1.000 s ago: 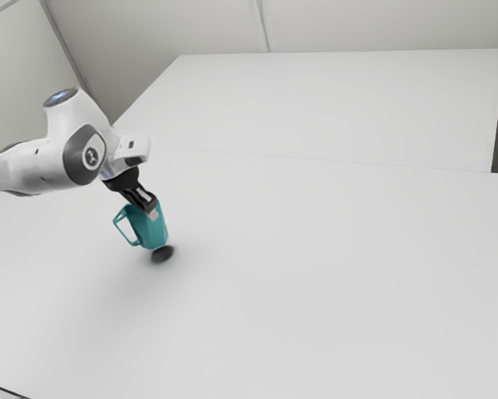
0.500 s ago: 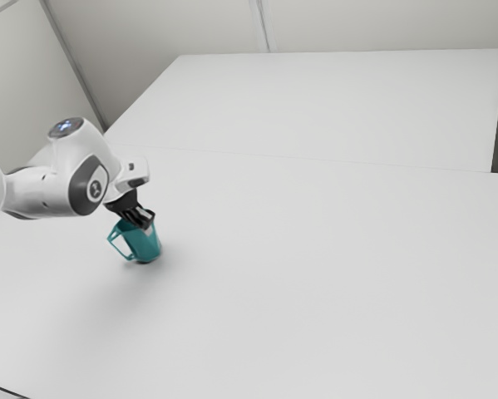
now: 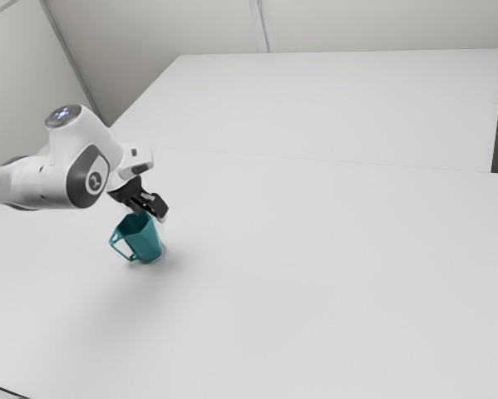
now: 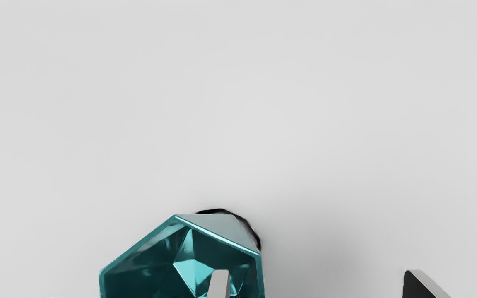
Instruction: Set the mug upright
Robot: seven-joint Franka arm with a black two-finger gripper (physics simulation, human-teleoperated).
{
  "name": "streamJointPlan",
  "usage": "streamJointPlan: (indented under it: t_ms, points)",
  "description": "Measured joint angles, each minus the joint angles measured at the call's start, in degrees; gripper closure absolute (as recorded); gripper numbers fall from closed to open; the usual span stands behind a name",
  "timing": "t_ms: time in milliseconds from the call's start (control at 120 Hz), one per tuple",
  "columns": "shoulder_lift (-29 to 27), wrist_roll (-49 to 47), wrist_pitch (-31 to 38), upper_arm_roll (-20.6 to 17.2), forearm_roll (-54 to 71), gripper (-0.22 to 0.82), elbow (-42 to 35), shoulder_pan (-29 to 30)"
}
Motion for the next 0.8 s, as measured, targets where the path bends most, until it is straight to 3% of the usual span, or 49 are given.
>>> streamJointPlan:
  t_ms: [158,517,633,800]
  points:
    - [1.1,-0.6,-8.3,0.0,-0.1,0.08,9.6,0.3]
    - [17.0,-1.4,-32.5,0.3,-0.6,0.01,45.4,-1.2]
    - [17.3,-1.5,-38.7,1.1,-0.3,0.01,51.4,-4.3]
    - [15.6,-1.6,-44.2,1.8,-0.1,0.00,52.8,-5.1]
